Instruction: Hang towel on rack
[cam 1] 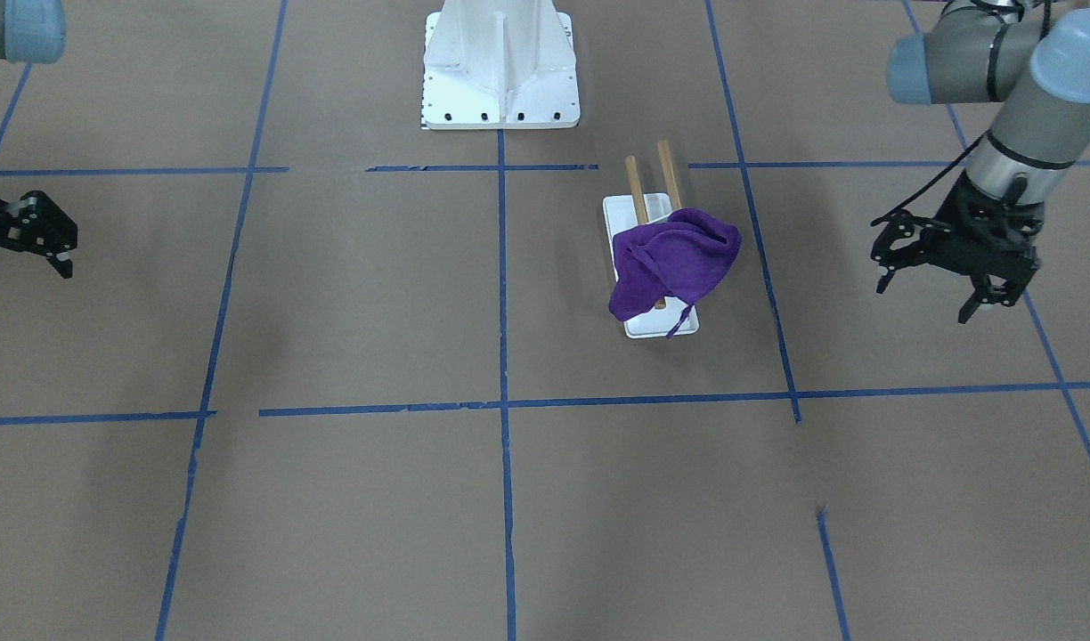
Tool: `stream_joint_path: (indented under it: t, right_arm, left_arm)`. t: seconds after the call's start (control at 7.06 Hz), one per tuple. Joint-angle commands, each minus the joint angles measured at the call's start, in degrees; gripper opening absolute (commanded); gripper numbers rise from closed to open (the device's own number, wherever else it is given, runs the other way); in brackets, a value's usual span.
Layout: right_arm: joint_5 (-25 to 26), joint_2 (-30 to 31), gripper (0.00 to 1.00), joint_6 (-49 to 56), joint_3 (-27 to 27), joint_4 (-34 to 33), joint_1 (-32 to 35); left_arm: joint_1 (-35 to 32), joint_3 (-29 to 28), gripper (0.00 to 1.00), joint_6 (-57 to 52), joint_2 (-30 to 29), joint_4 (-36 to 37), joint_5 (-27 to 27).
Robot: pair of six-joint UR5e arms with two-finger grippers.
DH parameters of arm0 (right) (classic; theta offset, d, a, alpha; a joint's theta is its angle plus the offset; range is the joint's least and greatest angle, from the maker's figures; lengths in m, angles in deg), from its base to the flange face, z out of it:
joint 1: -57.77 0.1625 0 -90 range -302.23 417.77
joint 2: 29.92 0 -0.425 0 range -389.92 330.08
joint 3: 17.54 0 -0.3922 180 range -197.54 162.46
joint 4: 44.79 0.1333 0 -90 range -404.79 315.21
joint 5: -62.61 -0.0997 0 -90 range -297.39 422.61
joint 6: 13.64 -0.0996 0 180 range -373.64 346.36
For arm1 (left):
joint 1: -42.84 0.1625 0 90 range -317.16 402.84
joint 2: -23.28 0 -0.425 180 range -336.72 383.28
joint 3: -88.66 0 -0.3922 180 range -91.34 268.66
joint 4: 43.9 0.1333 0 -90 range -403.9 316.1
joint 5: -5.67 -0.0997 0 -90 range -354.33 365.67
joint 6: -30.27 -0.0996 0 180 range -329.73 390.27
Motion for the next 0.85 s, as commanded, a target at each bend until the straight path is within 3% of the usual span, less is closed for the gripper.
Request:
stream_joint_path:
  t: [0.0, 0.14, 0.28, 0.42, 0.71]
  right_arm:
    - [-0.25, 5.35, 1.0, 5.49, 4.94, -0.07, 7.3]
    - [-0.34, 5.8, 1.0, 16.76, 9.42, 0.02, 10.99]
    - [-5.56, 5.98, 1.0, 25.23, 13.99, -0.07, 15.73]
    - [-11.88, 7.11, 1.0, 28.27, 17.25, 0.02, 21.0]
    - [-11.77, 9.14, 1.0, 28.3, 16.41, -0.5, 25.42]
  left_arm:
    - [-9.82, -4.87, 1.0, -6.66, 4.04, 0.72, 9.63]
    - [-13.07, -8.03, 1.0, -6.68, 4.58, 5.68, 14.11]
    - [-16.58, -9.46, 1.0, -6.77, 4.58, 9.65, 15.64]
    - [-19.92, -9.82, 1.0, -7.11, 6.23, 10.3, 15.57]
    - [-21.53, -9.82, 1.0, -7.2, 8.08, 18.1, 15.22]
